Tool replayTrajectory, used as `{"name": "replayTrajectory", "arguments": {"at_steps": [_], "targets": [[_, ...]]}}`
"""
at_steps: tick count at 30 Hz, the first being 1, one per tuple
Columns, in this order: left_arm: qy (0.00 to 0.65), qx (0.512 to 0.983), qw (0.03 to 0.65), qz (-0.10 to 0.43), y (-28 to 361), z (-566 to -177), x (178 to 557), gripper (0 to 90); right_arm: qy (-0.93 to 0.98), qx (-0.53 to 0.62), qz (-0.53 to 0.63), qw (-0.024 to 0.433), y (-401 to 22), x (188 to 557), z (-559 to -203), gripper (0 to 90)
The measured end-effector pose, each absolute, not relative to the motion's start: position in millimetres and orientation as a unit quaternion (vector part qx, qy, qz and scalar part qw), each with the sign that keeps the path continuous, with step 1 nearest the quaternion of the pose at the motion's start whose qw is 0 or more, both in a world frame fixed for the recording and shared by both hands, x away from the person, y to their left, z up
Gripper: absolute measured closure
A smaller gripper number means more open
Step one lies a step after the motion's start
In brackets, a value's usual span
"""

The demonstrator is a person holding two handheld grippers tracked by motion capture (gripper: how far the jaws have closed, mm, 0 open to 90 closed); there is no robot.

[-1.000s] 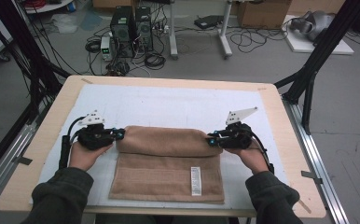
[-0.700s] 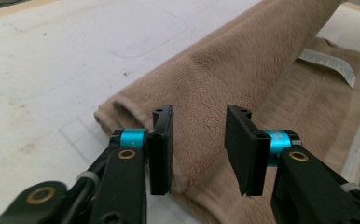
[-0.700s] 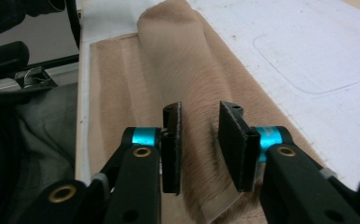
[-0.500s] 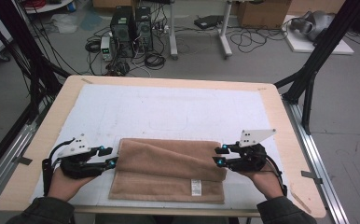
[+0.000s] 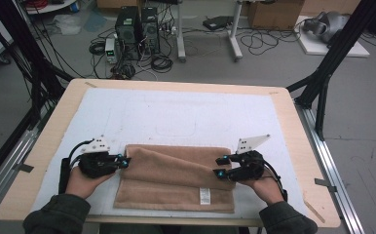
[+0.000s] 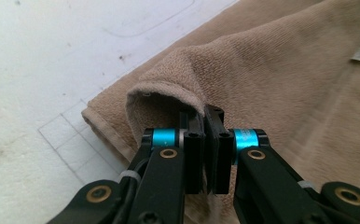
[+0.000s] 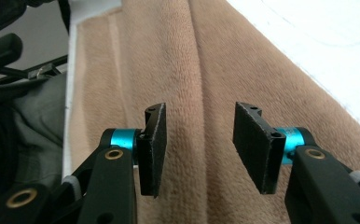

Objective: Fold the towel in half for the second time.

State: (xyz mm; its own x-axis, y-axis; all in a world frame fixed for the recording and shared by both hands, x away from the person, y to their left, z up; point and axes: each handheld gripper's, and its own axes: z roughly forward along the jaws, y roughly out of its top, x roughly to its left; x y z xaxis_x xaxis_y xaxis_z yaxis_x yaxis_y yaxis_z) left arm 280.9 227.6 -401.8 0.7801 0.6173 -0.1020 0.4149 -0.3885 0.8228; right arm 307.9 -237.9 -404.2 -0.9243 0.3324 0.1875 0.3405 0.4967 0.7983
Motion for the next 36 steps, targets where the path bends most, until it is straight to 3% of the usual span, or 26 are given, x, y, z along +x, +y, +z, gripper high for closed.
{"name": "replayTrajectory", "arguments": {"at_steps": [2,6,8,11,23,28,30,34,36], "targets": [[0.305,0.823,0.466,0.111,233.4,-396.5,269.7,85.8,-0.867,-0.19,-0.462,-0.001,-237.5,302.9,-398.5,53.7],[0.296,0.818,0.48,0.119,250.0,-382.7,242.3,74.9,-0.864,-0.184,-0.468,-0.016,-239.6,295.4,-389.6,53.5],[0.302,0.815,0.477,0.13,255.8,-376.5,237.0,67.8,-0.864,-0.186,-0.468,-0.02,-240.9,294.2,-387.7,53.5],[0.304,0.812,0.478,0.138,258.6,-371.1,237.7,64.0,-0.867,-0.187,-0.462,-0.019,-239.7,295.4,-390.4,53.3],[0.297,0.839,0.443,0.106,219.3,-412.8,258.3,62.1,-0.895,-0.169,-0.412,0.002,-236.6,284.0,-415.7,59.4],[0.292,0.859,0.408,0.101,213.2,-432.7,249.7,56.3,-0.896,-0.178,-0.406,0.002,-242.0,276.0,-432.8,59.9],[0.294,0.855,0.414,0.108,213.4,-438.5,245.2,57.1,-0.893,-0.18,-0.413,-0.003,-242.6,272.6,-436.3,62.1],[0.298,0.851,0.418,0.112,210.2,-437.6,244.7,82.9,-0.896,-0.177,-0.408,-0.007,-236.8,271.0,-437.6,81.4],[0.293,0.849,0.422,0.123,210.9,-432.7,242.9,85.3,-0.901,-0.169,-0.399,-0.015,-234.0,271.6,-433.4,83.5]]}}
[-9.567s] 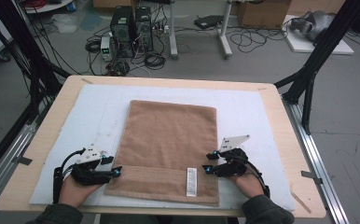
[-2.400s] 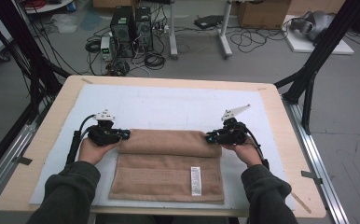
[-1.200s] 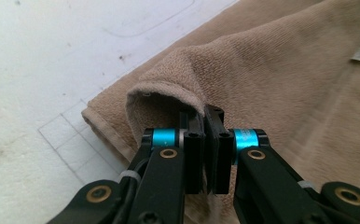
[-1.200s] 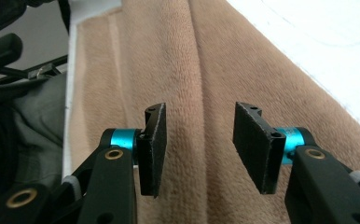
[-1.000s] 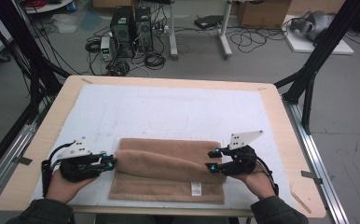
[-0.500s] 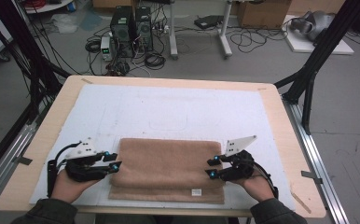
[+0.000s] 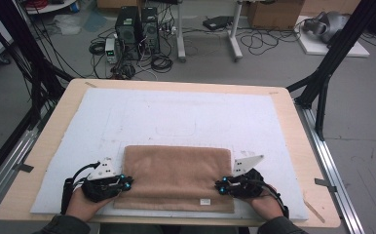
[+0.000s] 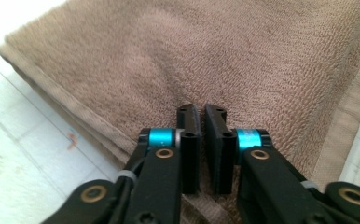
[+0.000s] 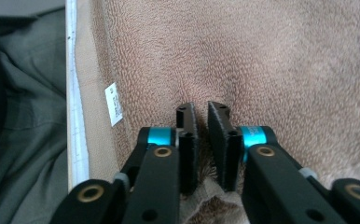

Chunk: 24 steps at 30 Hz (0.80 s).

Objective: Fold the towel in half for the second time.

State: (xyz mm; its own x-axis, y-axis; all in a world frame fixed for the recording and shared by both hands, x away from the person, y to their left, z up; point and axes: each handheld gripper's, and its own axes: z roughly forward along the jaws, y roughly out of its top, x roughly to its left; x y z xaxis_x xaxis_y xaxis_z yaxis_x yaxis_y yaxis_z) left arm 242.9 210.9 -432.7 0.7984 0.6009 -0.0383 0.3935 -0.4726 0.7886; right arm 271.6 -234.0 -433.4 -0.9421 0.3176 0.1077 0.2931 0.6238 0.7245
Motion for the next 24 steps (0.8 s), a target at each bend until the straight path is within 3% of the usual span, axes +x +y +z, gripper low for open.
{"name": "replayTrajectory", "arguments": {"at_steps": [8,13,15,17,18,24], "targets": [[0.292,0.834,0.453,0.121,226.5,-405.5,220.5,85.6,0.887,0.145,0.437,0.022,-238.7,254.4,-396.7,83.6],[0.293,0.843,0.438,0.105,226.4,-419.0,210.6,83.9,0.899,0.129,0.418,-0.006,-234.4,241.3,-401.3,83.4],[0.305,0.847,0.42,0.112,222.8,-430.6,211.9,74.4,0.908,0.131,0.397,-0.017,-232.5,242.6,-417.1,81.3],[0.313,0.836,0.435,0.117,223.9,-432.3,212.5,64.3,0.906,0.153,0.394,-0.022,-232.3,245.0,-428.2,68.4],[0.315,0.829,0.444,0.124,225.4,-429.6,211.8,62.3,0.901,0.158,0.403,-0.026,-233.8,245.9,-428.7,67.8],[0.299,0.834,0.447,0.123,228.6,-420.4,209.9,65.8,0.891,0.151,0.427,-0.01,-246.3,245.1,-416.5,69.2]]}}
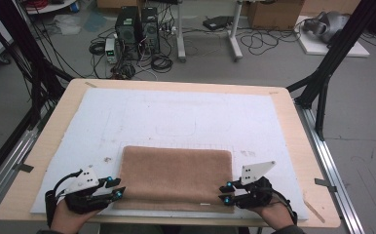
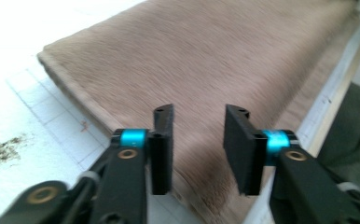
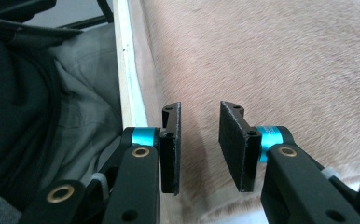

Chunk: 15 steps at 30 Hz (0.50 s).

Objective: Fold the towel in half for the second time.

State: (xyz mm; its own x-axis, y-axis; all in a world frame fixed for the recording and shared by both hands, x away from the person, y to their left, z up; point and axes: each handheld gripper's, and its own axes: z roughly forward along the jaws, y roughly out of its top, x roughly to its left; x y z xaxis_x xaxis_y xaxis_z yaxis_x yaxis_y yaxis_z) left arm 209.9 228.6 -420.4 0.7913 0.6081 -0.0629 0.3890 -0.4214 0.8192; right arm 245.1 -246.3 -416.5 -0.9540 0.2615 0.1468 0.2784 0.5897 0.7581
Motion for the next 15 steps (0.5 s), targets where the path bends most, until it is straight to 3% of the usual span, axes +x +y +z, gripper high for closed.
{"name": "replayTrajectory", "arguments": {"at_steps": [4,6,8,15], "targets": [[0.293,0.851,0.422,0.106,219.7,-440.4,210.1,64.8,-0.902,-0.149,-0.404,0.018,-238.9,245.6,-430.6,65.2],[0.297,0.845,0.431,0.109,219.9,-441.8,210.2,70.7,-0.902,-0.149,-0.404,0.017,-236.4,245.6,-436.2,70.2],[0.291,0.846,0.432,0.113,219.1,-439.5,210.2,84.0,-0.902,-0.145,-0.406,0.019,-236.6,247.0,-436.9,82.4],[0.278,0.827,0.47,0.135,230.5,-398.8,203.5,85.9,-0.889,-0.126,-0.441,0.009,-245.6,244.2,-401.4,85.5]]}}
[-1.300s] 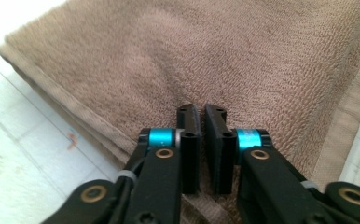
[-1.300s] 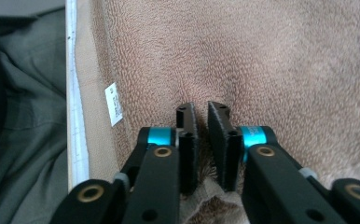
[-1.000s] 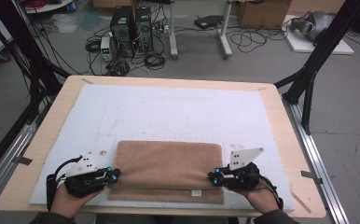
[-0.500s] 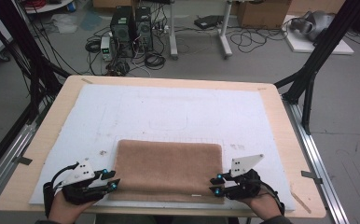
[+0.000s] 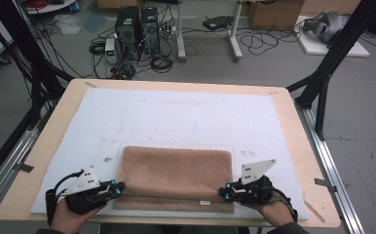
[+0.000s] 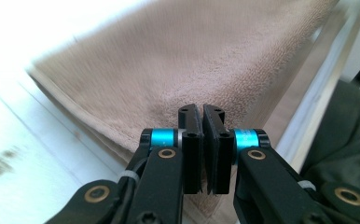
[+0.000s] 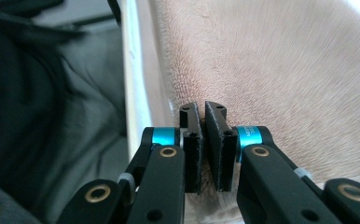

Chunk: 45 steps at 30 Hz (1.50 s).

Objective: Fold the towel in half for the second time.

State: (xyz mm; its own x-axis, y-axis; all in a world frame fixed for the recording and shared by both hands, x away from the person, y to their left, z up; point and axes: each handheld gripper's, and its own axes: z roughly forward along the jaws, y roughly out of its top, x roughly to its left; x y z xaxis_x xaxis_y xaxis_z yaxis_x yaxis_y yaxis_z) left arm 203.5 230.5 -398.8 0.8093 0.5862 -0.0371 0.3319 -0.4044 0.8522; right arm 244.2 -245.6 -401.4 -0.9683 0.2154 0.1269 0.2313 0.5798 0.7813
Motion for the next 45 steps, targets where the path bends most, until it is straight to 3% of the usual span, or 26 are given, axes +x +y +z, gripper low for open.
{"name": "replayTrajectory", "arguments": {"at_steps": [4,9,11,15,19,24,31,39,45], "targets": [[0.267,0.837,0.462,0.125,228.9,-397.8,192.4,85.8,-0.886,-0.111,-0.451,0.005,-249.5,235.2,-386.4,85.5],[0.281,0.853,0.429,0.093,221.5,-443.2,188.8,85.4,-0.907,-0.113,-0.404,0.04,-242.5,235.0,-421.7,85.2],[0.289,0.843,0.446,0.083,223.6,-445.2,190.3,84.5,-0.91,-0.12,-0.394,0.052,-240.8,236.7,-433.1,83.7],[0.283,0.842,0.45,0.093,227.8,-431.2,193.5,73.0,-0.892,-0.129,-0.429,0.06,-244.2,239.6,-425.4,64.6],[0.289,0.823,0.476,0.114,233.7,-412.2,203.4,62.7,-0.873,-0.152,-0.462,0.023,-253.7,248.7,-410.8,52.9],[0.303,0.813,0.476,0.147,231.7,-403.5,229.0,51.9,-0.876,-0.191,-0.441,-0.043,-254.3,270.1,-404.5,48.4],[0.343,0.801,0.462,0.164,223.4,-411.5,279.3,45.6,-0.868,-0.23,-0.431,-0.09,-251.3,311.1,-402.0,40.0],[0.39,0.797,0.431,0.162,217.0,-429.9,318.8,43.1,-0.873,-0.265,-0.4,-0.091,-247.5,344.6,-418.6,34.3],[0.402,0.803,0.417,0.137,215.5,-445.7,323.7,45.3,-0.881,-0.281,-0.376,-0.05,-244.6,353.3,-434.6,33.0]]}}
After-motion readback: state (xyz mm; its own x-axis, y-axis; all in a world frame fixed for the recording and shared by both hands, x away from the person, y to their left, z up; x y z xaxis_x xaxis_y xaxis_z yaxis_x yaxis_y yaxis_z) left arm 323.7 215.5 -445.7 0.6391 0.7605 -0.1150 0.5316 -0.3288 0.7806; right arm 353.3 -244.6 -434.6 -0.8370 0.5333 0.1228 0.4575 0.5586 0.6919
